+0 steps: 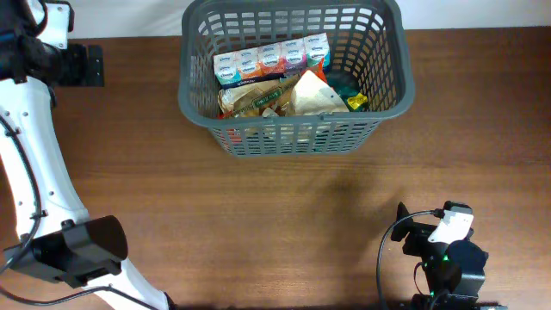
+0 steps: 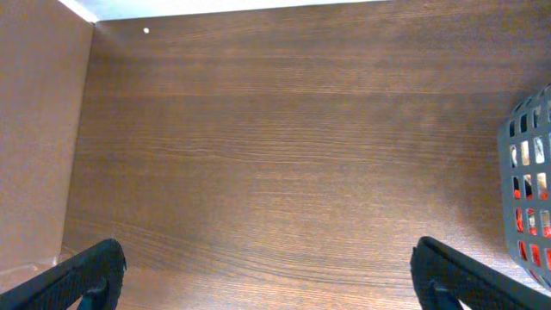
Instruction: Pack container
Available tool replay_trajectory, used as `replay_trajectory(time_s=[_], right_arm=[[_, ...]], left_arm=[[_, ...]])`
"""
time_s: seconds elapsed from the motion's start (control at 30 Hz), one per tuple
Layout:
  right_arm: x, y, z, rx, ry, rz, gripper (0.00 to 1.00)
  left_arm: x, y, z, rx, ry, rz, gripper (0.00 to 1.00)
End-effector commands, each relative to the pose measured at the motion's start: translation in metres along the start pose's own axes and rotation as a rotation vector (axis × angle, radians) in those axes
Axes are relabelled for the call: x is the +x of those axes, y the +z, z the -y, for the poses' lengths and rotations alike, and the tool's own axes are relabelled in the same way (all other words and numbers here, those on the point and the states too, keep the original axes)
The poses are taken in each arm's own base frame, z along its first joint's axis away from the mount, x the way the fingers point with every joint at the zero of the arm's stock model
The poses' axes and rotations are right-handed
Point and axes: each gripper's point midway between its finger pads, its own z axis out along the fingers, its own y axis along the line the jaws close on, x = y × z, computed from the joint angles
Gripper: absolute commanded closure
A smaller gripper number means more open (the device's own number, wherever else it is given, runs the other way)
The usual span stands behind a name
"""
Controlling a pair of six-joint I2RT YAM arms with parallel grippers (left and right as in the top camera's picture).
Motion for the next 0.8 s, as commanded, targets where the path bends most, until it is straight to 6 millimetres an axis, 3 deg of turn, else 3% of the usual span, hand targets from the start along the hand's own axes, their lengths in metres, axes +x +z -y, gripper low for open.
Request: replay_trajectory(time_s=[0.0,0.17,0.23,0.27,0.47,0.63,0.77], right_arm=[[0.000,0.000,0.000,0.005,0.003,0.008,0.01],[0.000,0.000,0.000,0.005,0.003,0.008,0.01],[0.000,0.000,0.000,0.005,0.003,0.008,0.01],[0.000,0.000,0.000,0.005,0.003,0.008,0.01],[0.000,0.000,0.000,0.005,0.003,0.008,0.01],[0.000,0.000,0.000,0.005,0.003,0.008,0.01],[0.000,0.000,0.000,0.005,0.003,0.008,0.01]], left_arm=[[-0.003,-0.030,0.000,-0.008,-0.010,0.056,0.01],[0.006,-0.090,0.003,-0.034,-0.010,0.142,0.01],[0.022,-0.114,0.008,-0.040,-0.010,0.162,0.01],[0.039,-0.125,0.015,-0.035,-0.005,0.160,0.01],[0.097,-0.143,0.051,-0.026,0.054,0.172,0.01],[0.104,-0.142,0.104,0.136,0.129,0.396,0.01],[0.109,-0.146,0.138,0.225,0.195,0.773,0.01]])
